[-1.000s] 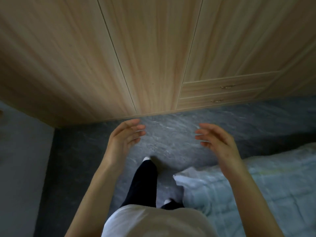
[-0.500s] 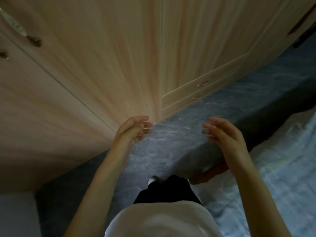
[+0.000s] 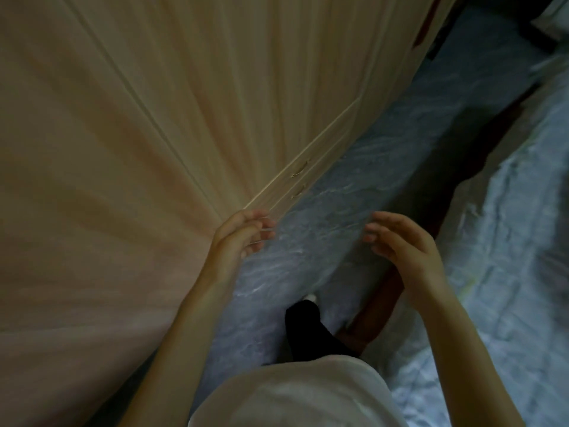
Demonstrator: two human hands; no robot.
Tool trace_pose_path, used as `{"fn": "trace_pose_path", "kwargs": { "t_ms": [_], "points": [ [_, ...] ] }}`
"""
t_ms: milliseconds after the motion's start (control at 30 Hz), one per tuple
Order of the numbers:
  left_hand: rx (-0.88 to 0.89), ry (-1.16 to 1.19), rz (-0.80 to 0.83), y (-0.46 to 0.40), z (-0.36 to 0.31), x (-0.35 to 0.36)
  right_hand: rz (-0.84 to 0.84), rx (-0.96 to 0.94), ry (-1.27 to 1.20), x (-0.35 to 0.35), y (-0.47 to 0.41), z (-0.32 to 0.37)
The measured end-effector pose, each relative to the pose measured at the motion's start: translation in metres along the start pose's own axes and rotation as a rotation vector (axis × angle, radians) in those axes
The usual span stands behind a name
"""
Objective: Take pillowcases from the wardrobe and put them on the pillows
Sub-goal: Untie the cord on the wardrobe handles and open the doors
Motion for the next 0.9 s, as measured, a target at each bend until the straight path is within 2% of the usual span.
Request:
{"fn": "trace_pose_path", "kwargs": {
  "t_ms": [200,500,900],
  "points": [
    [0.059,-0.006,0.101,-0.075,-0.046,0.063,-0.027,-0.035,0.015,-0.035,-0.073,0.039],
    [-0.007,0.001,0.170,-0.163,-0.064,0.134,-0.071,-0.035,-0.027,-0.058,-0.156,0.067],
    [0.049,-0.032,0.313,-0.345,-0.140,0.254,-0.209,-0.092,-0.014,-0.123,-0.329,0.111]
  ]
}}
Point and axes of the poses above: each hand's wrist, its own y-axis away from the middle knuckle, its own x-axis out of the palm, z = x × y, the point moved 6 cm from there along -y, towards the middle knuckle, and after that the axes turned 2 degrees about -x, right-handed, at the moved point
